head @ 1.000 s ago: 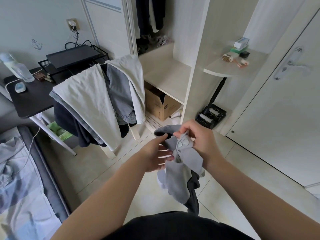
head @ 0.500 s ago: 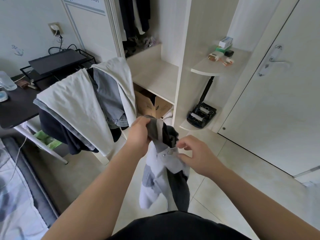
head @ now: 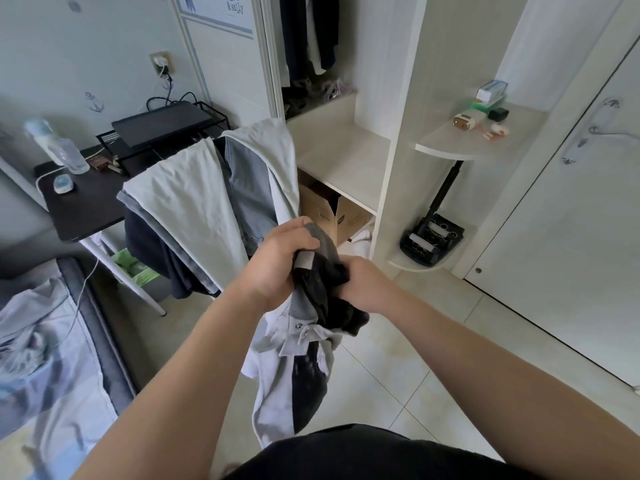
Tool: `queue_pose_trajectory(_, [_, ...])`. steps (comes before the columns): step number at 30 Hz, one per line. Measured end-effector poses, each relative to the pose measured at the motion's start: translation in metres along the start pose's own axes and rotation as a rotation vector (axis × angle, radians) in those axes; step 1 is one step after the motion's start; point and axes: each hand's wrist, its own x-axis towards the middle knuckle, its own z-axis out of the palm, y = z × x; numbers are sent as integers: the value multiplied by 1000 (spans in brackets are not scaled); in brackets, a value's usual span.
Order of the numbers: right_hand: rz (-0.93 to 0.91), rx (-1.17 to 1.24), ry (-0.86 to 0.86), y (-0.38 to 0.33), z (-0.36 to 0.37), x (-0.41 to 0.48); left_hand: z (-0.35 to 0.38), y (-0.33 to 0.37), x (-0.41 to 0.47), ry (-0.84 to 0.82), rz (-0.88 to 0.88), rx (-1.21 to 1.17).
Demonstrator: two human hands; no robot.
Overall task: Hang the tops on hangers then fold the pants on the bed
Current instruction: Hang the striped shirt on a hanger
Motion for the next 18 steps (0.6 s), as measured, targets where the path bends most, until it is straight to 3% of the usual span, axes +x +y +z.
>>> queue_pose_trajectory(5, [91, -285, 228, 22, -1, 16, -39, 8, 2, 177, 173, 707])
queue_pose_trajectory(9, [92, -517, 245, 37, -4, 27, -56, 9, 9, 141, 334, 1320])
queue_pose_trajectory(14, [245, -604, 174, 61, -15, 28, -72, 20, 23, 248, 365, 1442])
queue_pose_trajectory(18, [167, -398, 317, 53, -47, 43, -79, 26, 46, 307, 257, 1548])
